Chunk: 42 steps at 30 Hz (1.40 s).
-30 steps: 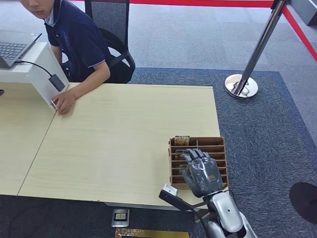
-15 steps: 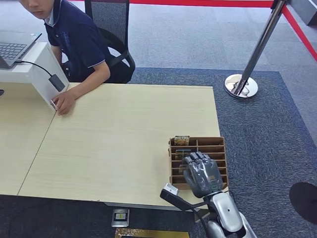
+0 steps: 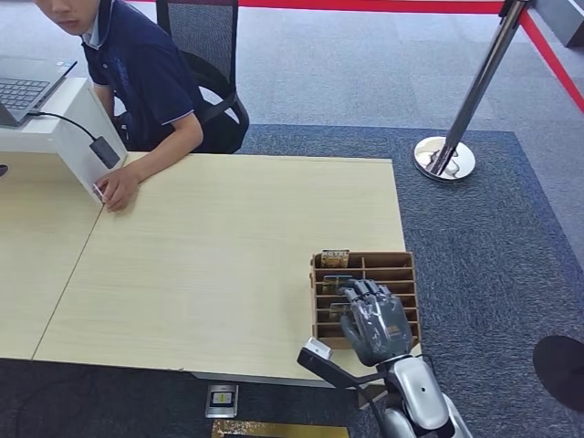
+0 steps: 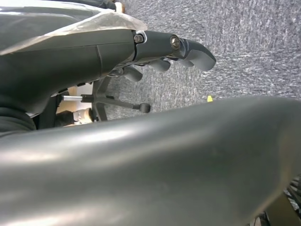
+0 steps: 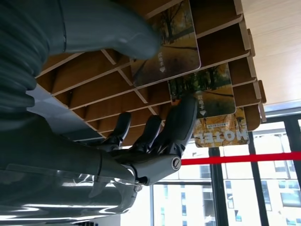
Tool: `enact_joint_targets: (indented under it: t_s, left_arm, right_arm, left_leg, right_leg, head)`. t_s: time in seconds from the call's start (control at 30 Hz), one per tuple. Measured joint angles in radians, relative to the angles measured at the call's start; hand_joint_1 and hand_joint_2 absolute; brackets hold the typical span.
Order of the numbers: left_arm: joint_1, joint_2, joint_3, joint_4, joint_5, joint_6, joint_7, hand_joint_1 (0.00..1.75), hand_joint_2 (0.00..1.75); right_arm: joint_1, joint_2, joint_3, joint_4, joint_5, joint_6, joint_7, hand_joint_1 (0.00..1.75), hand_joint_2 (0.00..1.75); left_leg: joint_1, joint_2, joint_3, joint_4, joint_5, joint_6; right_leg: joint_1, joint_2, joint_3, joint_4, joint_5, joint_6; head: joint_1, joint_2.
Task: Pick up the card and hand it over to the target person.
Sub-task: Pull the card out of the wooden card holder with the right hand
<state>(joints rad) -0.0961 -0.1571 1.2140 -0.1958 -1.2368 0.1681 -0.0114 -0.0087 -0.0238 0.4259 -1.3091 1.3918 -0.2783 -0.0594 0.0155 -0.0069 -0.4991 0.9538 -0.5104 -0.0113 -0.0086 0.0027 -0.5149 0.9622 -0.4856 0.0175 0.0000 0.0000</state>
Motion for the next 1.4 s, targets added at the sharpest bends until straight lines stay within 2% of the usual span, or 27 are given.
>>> enact_joint_targets:
  t_s: [0.13,0.37,1.4]
  left_arm:
    - [-0.001,0.0,-0.003,0.0,-0.004,-0.001,0.001,0.0,0.0]
    - [-0.001,0.001,-0.002,0.0,-0.002,-0.001,0.002,0.0,0.0]
    - [0.0,0.001,-0.003,0.0,-0.004,-0.001,-0.001,0.0,0.0]
  right_arm:
    - [0.003,0.002,-0.003,0.0,0.0,0.0,0.0,0.71,1.75]
    - [0.0,0.001,-0.011,0.017,-0.002,0.001,-0.001,0.7,1.75]
    - [0.007,0.015,-0.001,0.047,0.003,0.012,-0.009,0.74,1.75]
  left_leg:
    - [0.0,0.0,0.0,0.0,0.0,0.0]
    - [0.0,0.0,0.0,0.0,0.0,0.0]
    - [0.0,0.0,0.0,0.0,0.0,0.0]
  right_leg:
    - [0.0,0.0,0.0,0.0,0.0,0.0]
    - [0.0,0.0,0.0,0.0,0.0,0.0]
    - [0.0,0.0,0.0,0.0,0.0,0.0]
  head:
    - [0.0,0.0]
    - [0.0,0.0]
    - [0.0,0.0]
